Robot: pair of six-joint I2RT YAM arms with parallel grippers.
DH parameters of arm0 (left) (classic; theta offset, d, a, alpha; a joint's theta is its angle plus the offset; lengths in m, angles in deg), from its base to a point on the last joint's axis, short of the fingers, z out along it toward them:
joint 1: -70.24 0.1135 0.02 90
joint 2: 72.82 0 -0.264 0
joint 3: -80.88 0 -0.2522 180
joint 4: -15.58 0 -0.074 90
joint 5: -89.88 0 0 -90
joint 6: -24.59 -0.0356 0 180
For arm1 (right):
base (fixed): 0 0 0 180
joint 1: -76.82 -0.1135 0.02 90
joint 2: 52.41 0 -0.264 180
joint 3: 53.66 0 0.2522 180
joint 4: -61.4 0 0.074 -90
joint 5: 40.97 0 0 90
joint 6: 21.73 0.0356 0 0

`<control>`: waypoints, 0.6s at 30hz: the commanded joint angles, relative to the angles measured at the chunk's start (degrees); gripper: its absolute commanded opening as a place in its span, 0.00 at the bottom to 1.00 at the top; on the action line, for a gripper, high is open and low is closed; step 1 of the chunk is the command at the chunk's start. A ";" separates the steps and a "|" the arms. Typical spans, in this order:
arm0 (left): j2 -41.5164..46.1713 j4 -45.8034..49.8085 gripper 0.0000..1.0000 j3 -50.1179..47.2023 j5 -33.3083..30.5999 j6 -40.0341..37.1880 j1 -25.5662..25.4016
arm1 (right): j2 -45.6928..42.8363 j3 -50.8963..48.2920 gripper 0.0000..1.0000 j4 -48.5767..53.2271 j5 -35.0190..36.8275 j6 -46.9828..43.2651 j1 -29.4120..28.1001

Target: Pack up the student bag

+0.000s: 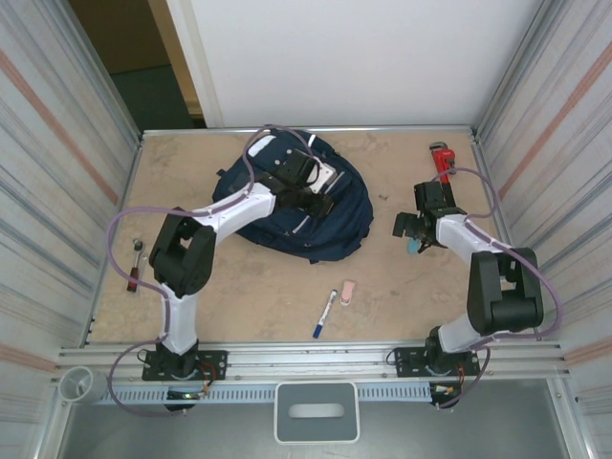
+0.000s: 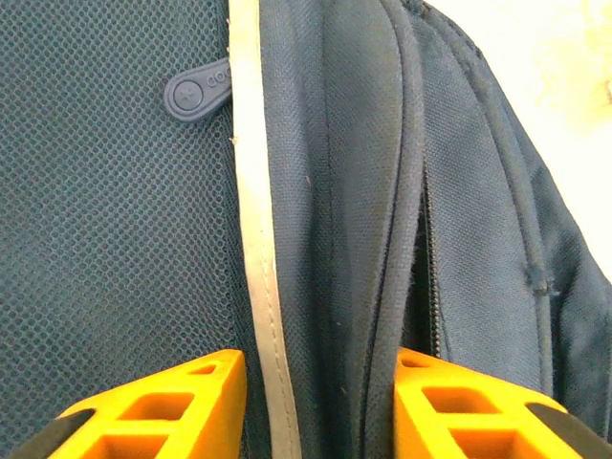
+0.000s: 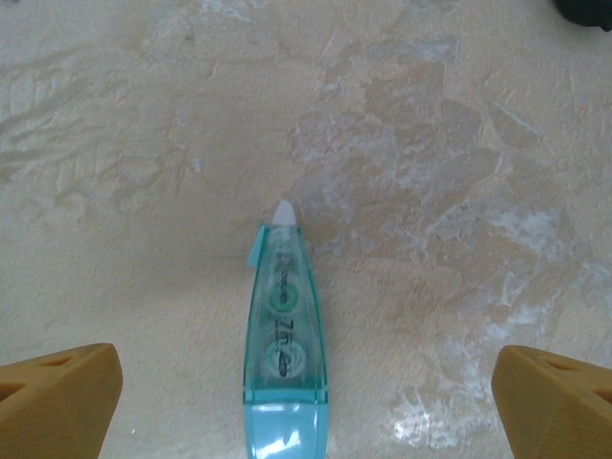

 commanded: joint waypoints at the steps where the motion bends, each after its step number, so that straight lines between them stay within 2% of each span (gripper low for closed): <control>1: 3.69 -0.05 0.25 -1.61 -0.21 0.09 1.07 | 2.96 2.56 0.91 3.53 -2.54 -1.41 1.25; 4: 4.78 -0.81 0.04 -2.47 0.07 0.22 1.09 | 5.30 3.72 0.80 4.96 -4.35 -1.84 1.88; 5: 5.32 -1.16 0.00 -2.89 0.14 0.33 1.09 | 5.97 4.13 0.72 5.42 -4.86 -1.95 1.99; 9: 7.61 -2.77 0.00 -4.45 1.17 0.80 1.07 | 8.15 5.16 0.46 6.99 -5.99 -2.39 2.09; 14: 10.76 -3.92 0.00 -5.71 0.67 0.86 1.11 | 9.23 5.59 0.23 7.93 -6.30 -2.57 2.11; 16: 12.23 -4.36 0.00 -5.99 0.90 0.88 1.23 | 8.50 5.59 0.17 7.93 -7.15 -2.40 2.11; 18: 13.78 -4.64 0.00 -6.10 1.44 0.96 1.32 | 6.23 5.66 0.17 8.31 -8.44 -2.22 1.79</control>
